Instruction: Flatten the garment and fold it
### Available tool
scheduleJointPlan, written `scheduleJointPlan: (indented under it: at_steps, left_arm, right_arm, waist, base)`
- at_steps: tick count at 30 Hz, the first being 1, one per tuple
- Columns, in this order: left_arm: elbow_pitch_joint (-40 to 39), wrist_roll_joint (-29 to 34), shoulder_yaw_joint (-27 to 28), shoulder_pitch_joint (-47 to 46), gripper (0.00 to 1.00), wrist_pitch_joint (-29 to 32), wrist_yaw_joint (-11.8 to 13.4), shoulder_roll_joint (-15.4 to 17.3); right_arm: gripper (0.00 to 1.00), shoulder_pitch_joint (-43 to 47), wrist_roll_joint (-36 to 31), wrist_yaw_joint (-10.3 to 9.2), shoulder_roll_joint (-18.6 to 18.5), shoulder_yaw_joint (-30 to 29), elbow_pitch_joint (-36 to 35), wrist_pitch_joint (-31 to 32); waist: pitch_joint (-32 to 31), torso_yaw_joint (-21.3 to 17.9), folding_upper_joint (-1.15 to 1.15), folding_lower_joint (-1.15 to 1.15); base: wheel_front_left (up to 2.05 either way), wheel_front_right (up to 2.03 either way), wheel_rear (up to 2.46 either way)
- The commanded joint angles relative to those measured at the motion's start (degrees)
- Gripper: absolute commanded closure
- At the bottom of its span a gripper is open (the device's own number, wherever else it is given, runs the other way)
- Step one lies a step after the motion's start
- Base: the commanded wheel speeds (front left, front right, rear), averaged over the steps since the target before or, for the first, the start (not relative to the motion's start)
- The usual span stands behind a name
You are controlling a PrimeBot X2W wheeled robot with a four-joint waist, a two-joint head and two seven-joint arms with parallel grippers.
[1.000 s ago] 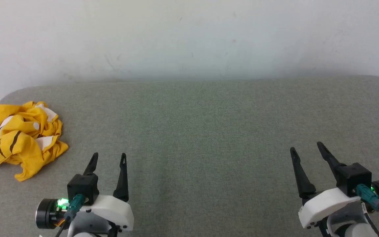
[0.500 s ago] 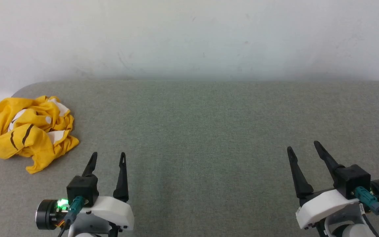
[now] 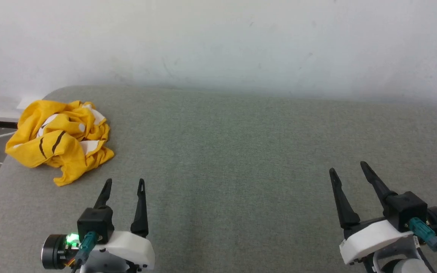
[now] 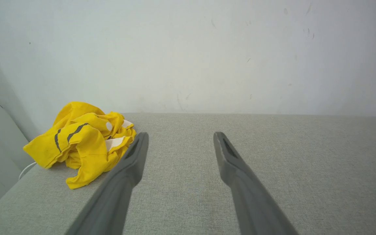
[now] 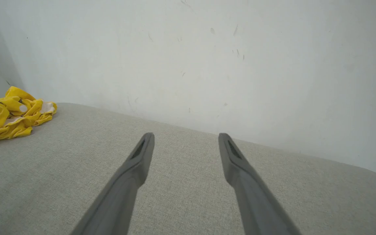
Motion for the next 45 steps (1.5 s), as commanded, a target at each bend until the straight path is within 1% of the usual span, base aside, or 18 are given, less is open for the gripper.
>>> scheduleJointPlan:
  at_steps: [1, 20, 45]
  left_arm:
    - [0.1, -0.4, -0.1, 0.8, 0.00, -0.6, 0.4, 0.3]
    - [0.4, -0.6, -0.9, 1.7, 0.00, -2.8, 0.9, 0.6]
    - [1.0, -1.0, -1.7, 2.4, 0.00, -5.8, 1.7, 0.9]
  right_arm:
    - [0.00, 0.4, 0.0, -0.05, 0.1, 0.0, -0.4, -0.6]
    - [0.00, 0.9, 0.2, -0.06, 0.1, 0.4, -0.7, -2.7]
    - [0.00, 1.2, 0.8, -0.09, 0.2, 1.9, 0.9, -5.7]
  waist:
    - [-0.2, 1.0, 0.00, 0.00]
    - [-0.8, 7.7, 0.00, 0.00]
    - [-0.9, 15.8, 0.00, 0.00]
  base:
    - [0.00, 0.00, 0.00]
    - [0.00, 0.00, 0.00]
    - [0.00, 0.00, 0.00]
